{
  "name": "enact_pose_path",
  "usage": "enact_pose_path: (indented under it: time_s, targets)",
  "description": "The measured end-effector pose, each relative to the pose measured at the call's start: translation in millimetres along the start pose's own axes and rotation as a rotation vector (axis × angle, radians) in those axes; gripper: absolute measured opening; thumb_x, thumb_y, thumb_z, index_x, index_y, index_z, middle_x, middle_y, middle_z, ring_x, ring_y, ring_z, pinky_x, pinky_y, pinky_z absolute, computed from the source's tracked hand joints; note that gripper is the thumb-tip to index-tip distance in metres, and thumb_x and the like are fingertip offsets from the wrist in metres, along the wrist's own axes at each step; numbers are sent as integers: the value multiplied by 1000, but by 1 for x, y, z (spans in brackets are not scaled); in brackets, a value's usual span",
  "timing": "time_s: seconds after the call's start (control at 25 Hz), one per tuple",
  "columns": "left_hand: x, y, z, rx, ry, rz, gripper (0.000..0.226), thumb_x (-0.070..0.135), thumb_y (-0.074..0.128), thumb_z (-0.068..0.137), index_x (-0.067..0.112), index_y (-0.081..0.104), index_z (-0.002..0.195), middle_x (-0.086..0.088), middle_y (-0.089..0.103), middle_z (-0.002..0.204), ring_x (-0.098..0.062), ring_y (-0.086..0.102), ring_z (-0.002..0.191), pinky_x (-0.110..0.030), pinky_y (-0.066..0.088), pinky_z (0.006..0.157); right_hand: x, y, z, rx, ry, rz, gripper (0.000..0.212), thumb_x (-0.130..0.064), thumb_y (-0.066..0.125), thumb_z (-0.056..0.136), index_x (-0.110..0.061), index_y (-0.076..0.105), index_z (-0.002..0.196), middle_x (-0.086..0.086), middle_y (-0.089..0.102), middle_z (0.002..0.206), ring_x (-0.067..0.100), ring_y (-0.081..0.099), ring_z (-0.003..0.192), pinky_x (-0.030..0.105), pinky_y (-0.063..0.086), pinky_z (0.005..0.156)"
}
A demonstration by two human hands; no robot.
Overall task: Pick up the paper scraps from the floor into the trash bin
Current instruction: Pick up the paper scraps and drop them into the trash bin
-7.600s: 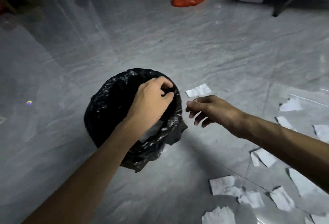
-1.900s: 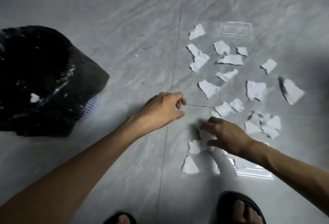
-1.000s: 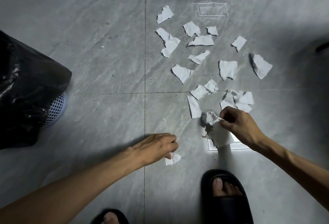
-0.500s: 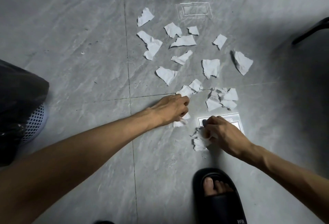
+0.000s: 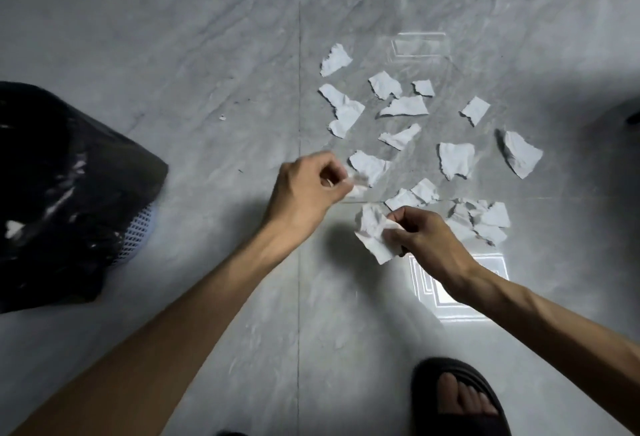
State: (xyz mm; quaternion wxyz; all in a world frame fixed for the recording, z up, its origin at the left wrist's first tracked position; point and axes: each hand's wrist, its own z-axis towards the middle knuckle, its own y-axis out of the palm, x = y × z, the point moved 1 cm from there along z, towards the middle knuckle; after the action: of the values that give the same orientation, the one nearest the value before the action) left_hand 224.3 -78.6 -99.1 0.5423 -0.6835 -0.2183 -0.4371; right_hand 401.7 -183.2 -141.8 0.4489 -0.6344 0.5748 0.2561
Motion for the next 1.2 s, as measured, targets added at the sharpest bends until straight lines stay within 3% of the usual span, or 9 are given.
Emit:
enact_pose_path:
  time_s: [0.24, 0.44, 0.64, 0.76, 0.88, 1.0, 1.12, 1.2]
  targets:
    - [25, -164, -23, 450, 2, -63, 15, 19, 75, 75, 26, 64, 68, 13, 53, 43, 1, 42, 40, -15, 35, 48, -126, 90, 29, -187, -262, -40, 19, -10, 59, 85, -20, 63, 70, -14, 55, 48, 2, 43, 44, 11, 33, 44]
    - [-25, -274, -67, 734, -137, 133, 16, 20, 72, 77, 31, 64, 68, 11, 56, 47, -3, 48, 44, -12, 39, 52, -235, 179, 31, -286, -605, -49, 9, -7, 61, 86, -11, 65, 79, -9, 57, 55, 3, 46, 46, 15, 37, 47]
    - [-94, -309, -100, 586, -482, 368, 15, 8, 68, 79, 23, 66, 77, 1, 67, 73, -9, 58, 59, -26, 55, 66, -292, 262, 33, -289, -803, -89, 11, -10, 61, 84, -19, 66, 84, -9, 61, 65, 8, 56, 60, 31, 51, 65]
    - [-112, -311, -111, 573, -553, 401, 11, 14, 70, 82, 21, 67, 90, -1, 69, 92, -12, 61, 71, -18, 44, 66, -293, 292, 40, -409, -741, -356, 20, -17, 67, 84, -15, 68, 104, 1, 70, 86, 17, 66, 78, 30, 53, 77]
    - [-101, -308, -110, 664, -493, 404, 17, 12, 66, 83, 21, 67, 98, 3, 68, 92, -14, 63, 78, -8, 38, 67, -283, 288, 46, -452, -638, -346, 38, -19, 69, 84, -16, 64, 122, 7, 70, 104, 23, 69, 92, 38, 55, 90]
    - [-73, -292, -101, 687, -371, 343, 18, 11, 66, 82, 21, 67, 96, 6, 66, 84, -6, 61, 67, 0, 40, 62, -271, 258, 47, -429, -581, -204, 24, -7, 63, 87, -14, 68, 109, 11, 71, 94, 17, 67, 77, 32, 58, 80]
    - [-42, -254, -78, 565, -292, 261, 16, 13, 66, 82, 23, 67, 94, 8, 68, 86, -6, 64, 67, -9, 48, 66, -252, 204, 51, -434, -553, -242, 18, -4, 58, 89, -12, 69, 101, 5, 69, 80, 9, 66, 65, 16, 52, 58]
    - [-23, -220, -51, 435, -253, 237, 15, 13, 65, 81, 21, 67, 94, 8, 69, 87, -7, 63, 67, -16, 49, 68, -233, 156, 59, -422, -508, -316, 17, -6, 59, 89, -15, 70, 98, 4, 70, 79, 3, 63, 59, 16, 49, 55]
